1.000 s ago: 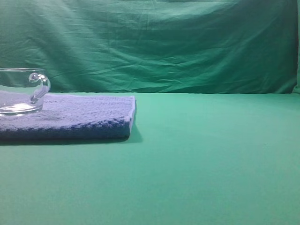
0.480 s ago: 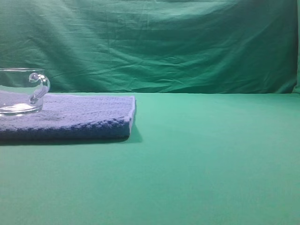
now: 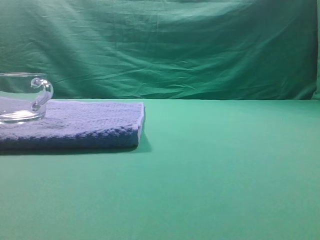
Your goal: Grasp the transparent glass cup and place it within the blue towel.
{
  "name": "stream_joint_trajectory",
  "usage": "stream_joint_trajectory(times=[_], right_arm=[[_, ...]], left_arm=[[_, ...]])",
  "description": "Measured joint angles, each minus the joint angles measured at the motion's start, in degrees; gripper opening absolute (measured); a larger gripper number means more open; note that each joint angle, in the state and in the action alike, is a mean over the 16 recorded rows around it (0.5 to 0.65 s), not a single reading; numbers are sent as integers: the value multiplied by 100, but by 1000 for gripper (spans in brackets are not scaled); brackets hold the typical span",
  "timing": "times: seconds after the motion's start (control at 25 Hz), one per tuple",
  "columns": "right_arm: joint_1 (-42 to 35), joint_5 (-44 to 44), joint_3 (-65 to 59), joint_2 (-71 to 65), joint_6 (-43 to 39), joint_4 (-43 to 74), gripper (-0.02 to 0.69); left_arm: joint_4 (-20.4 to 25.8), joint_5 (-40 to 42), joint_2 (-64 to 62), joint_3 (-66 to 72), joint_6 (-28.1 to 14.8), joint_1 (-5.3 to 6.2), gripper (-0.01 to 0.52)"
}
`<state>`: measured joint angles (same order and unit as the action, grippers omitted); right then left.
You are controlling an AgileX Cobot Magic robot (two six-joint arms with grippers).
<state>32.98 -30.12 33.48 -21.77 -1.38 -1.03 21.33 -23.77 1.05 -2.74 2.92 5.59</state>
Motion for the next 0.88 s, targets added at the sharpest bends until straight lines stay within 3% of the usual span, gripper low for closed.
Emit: stream_joint_trajectory(times=[0.36, 0.88], right_arm=[[-1446, 837, -1496, 955, -16, 65, 0], [-2591, 1100, -3057, 2091, -14, 89, 0]], left_arm=[[0, 0, 0, 0, 0, 0, 0], [0, 0, 0, 0, 0, 0, 0]])
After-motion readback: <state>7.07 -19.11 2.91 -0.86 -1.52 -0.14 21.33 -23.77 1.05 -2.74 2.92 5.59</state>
